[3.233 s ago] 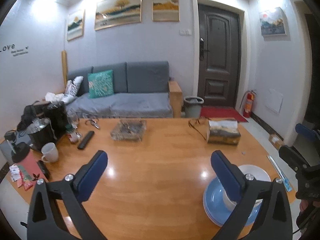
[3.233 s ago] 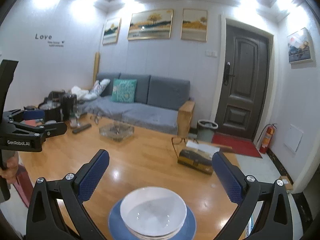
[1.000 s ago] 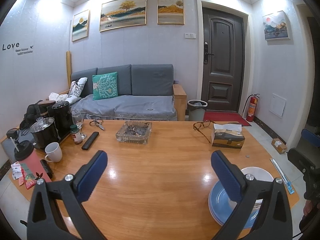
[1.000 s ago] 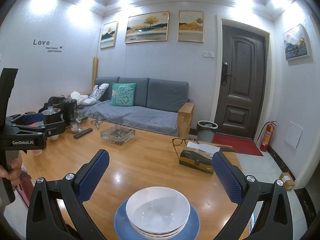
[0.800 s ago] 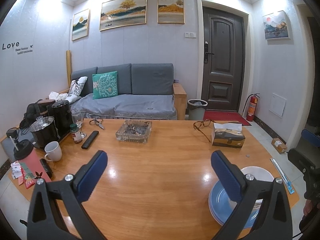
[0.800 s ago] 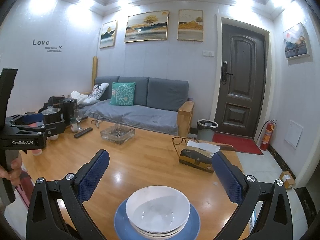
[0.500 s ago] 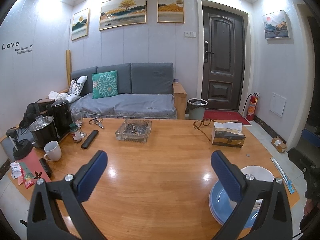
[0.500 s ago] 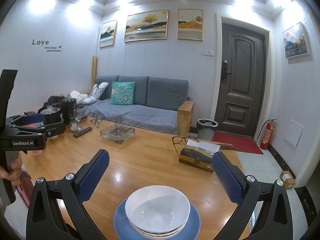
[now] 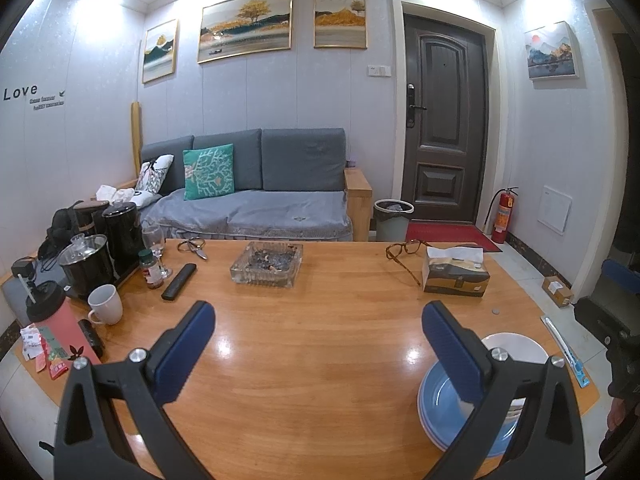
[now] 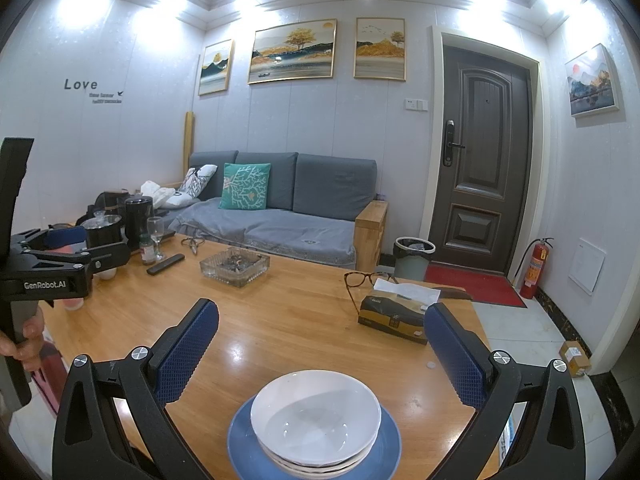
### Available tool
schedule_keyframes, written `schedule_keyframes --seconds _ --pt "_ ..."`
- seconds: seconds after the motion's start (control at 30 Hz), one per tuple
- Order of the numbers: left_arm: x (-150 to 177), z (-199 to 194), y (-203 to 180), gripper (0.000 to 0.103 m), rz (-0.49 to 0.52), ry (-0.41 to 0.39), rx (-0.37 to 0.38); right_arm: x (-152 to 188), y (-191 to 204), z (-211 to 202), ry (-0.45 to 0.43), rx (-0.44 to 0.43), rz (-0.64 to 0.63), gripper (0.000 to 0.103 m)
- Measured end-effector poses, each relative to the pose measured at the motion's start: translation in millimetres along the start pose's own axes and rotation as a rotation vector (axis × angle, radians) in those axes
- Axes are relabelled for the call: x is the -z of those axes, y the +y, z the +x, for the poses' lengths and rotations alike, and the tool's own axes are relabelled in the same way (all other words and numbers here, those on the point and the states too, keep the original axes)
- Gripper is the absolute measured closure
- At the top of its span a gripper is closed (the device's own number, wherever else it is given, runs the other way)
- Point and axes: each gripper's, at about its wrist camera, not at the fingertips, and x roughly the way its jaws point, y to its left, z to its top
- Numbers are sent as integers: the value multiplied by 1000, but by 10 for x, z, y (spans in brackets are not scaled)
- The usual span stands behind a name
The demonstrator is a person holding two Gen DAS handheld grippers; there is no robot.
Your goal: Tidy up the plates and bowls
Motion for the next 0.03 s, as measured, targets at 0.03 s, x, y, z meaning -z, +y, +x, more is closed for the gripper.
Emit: schedule_keyframes --seconds 0.03 --pt "-5 0 -3 1 1 -1 -4 -5 -2 2 0 0 0 1"
